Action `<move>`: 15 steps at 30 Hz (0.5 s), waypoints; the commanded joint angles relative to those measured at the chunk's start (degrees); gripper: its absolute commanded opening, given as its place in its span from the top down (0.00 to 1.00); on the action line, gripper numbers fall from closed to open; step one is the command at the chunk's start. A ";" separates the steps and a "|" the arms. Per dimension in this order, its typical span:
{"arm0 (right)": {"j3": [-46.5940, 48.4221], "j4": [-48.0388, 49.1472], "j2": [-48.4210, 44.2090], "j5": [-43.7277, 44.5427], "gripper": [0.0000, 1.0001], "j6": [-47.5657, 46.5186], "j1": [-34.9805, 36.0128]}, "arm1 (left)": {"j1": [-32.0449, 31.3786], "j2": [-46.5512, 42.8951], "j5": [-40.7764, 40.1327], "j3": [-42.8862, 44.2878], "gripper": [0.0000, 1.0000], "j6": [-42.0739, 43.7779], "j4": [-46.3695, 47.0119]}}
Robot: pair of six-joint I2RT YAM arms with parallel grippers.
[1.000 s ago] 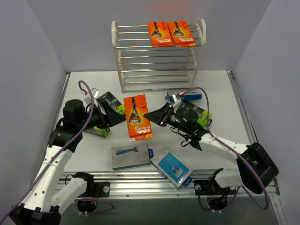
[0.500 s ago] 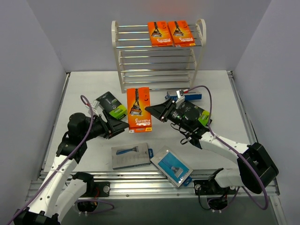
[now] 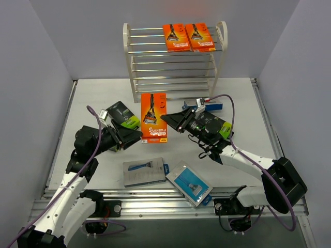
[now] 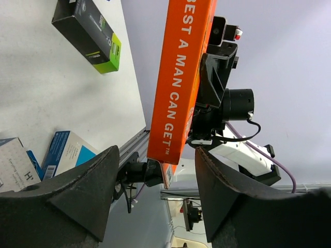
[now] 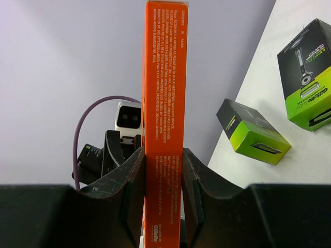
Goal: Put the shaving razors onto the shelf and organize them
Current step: Pass the shaving razor from the right arm to the left
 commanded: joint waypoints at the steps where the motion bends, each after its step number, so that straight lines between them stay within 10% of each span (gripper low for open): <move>1: 2.44 6.49 0.23 0.71 1.00 0.65 -0.17 | -0.11 -0.57 1.14 -0.30 0.32 -1.84 6.20; 15: 1.91 9.22 1.20 0.80 1.00 1.88 0.44 | -0.90 1.89 1.58 -1.19 0.46 -4.48 12.79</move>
